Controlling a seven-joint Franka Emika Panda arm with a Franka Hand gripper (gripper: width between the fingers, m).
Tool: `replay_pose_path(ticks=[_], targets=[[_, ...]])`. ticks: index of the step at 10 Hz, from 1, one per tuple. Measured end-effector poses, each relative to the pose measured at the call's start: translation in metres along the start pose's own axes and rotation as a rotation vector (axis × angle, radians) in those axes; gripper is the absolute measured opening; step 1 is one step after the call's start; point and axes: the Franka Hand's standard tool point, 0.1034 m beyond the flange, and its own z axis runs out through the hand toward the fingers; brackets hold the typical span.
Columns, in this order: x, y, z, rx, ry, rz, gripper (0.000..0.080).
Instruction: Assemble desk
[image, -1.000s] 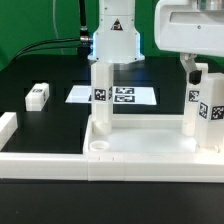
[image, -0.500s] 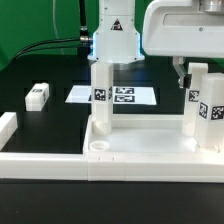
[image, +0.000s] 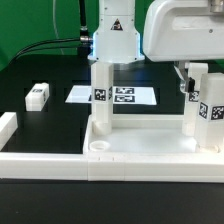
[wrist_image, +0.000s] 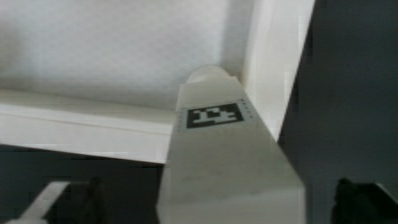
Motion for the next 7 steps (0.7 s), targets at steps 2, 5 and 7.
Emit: replay_pose_path(ticks=[2,5,7], targets=[[-0.0001,0.0003,0.0001,0.0,0.0,0.016,0.0375],[-0.0001,0.0006,0.0002,0.0,0.0,0.04,0.0288],[0.0,0.0037,0.0004,0.01,-0.001,0.181,0.0288]])
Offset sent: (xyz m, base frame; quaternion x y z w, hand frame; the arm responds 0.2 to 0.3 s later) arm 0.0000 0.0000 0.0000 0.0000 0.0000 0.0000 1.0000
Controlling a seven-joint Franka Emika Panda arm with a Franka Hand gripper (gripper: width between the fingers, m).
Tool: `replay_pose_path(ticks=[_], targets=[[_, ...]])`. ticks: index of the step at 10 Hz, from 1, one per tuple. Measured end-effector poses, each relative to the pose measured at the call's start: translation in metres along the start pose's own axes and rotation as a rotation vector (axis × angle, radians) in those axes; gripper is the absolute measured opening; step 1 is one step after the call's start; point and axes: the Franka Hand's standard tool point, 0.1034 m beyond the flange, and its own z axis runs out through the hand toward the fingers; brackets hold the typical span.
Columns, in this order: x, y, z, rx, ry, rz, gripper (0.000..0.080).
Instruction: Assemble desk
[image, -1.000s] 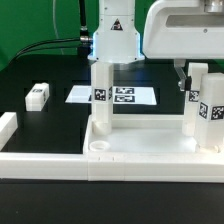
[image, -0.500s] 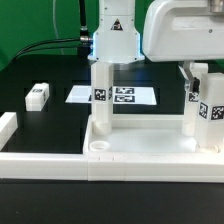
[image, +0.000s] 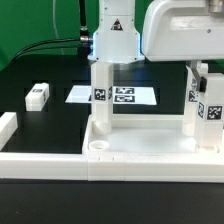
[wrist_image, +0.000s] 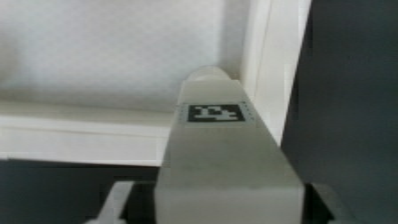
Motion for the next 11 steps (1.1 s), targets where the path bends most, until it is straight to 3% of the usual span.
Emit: replay_pose_path(ticks=[4,9,11], targets=[[0.0007,0.0012,0.0016,0.03,0.045,0.592,0.0288],[-0.0038,-0.0011,0.0019,0.065,0.014,1.151,0.0289],[-0.0039,-0.0014,0.0021,0.07,0.008,1.236,0.0289]])
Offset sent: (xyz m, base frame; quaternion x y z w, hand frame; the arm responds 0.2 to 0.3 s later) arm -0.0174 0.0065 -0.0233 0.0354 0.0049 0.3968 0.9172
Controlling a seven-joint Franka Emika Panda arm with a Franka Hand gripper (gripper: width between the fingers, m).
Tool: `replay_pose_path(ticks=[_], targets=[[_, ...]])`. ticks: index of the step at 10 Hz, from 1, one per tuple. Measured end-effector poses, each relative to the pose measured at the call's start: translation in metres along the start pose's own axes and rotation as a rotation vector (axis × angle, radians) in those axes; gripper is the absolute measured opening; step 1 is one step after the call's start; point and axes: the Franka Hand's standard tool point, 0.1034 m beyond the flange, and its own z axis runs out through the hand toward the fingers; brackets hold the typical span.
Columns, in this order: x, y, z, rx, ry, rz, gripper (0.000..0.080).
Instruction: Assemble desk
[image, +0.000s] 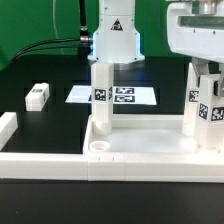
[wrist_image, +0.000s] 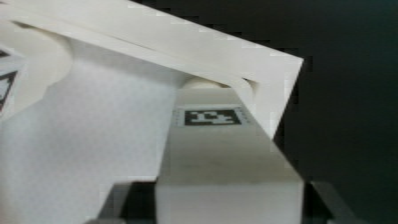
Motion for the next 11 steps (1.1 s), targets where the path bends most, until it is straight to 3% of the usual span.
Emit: replay_pose_path(ticks=[1,3,4,6,11], targets=[[-0.0003,0.0,0.0003,0.0,-0.002,0.002,0.0289],[0.001,0.0015,-0.0009,-0.019,-0.01,-0.118,0.0537],[-0.0008,-0.0003,-0.0024,-0.021,-0.008,-0.147,0.0615],[-0.0002,0.0,-0.0014,-0.022,-0.008,-0.268,0.0643],[-0.0002,-0.0033,-0.0041,-0.042,-0.005,-0.864,0.0649]])
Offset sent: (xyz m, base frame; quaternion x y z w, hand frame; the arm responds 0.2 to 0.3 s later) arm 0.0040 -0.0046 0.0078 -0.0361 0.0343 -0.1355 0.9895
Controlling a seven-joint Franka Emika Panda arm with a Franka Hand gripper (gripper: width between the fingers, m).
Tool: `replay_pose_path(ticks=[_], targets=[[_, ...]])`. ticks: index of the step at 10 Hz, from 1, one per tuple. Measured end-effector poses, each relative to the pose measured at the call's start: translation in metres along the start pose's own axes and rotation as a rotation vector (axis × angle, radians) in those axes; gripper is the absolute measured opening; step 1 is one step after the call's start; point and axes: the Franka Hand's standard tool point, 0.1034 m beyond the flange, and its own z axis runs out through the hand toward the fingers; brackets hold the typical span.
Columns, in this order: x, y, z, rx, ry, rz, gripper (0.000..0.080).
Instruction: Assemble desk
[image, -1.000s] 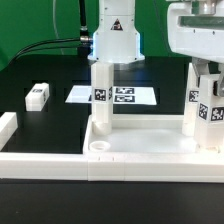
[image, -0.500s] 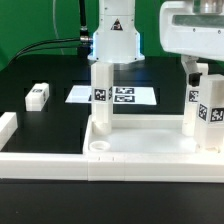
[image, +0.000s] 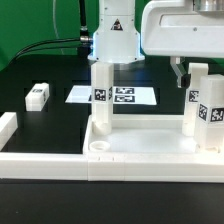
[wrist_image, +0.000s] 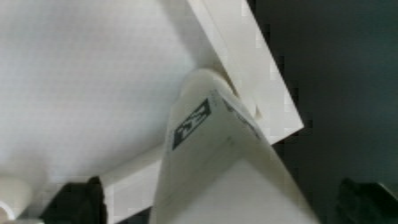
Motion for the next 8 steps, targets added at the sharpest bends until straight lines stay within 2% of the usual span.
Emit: replay_pose_path(ticks=[5,7,8], targets=[[0.0011,0.001,-0.0002,-0.001,0.004,-0.313,0.0649],[0.0014,0.0019,0.0001,-0.002,0.004,-0.323,0.0401],[0.0013,0.0018,0.0001,-0.001,0.004,-0.323,0.0401]])
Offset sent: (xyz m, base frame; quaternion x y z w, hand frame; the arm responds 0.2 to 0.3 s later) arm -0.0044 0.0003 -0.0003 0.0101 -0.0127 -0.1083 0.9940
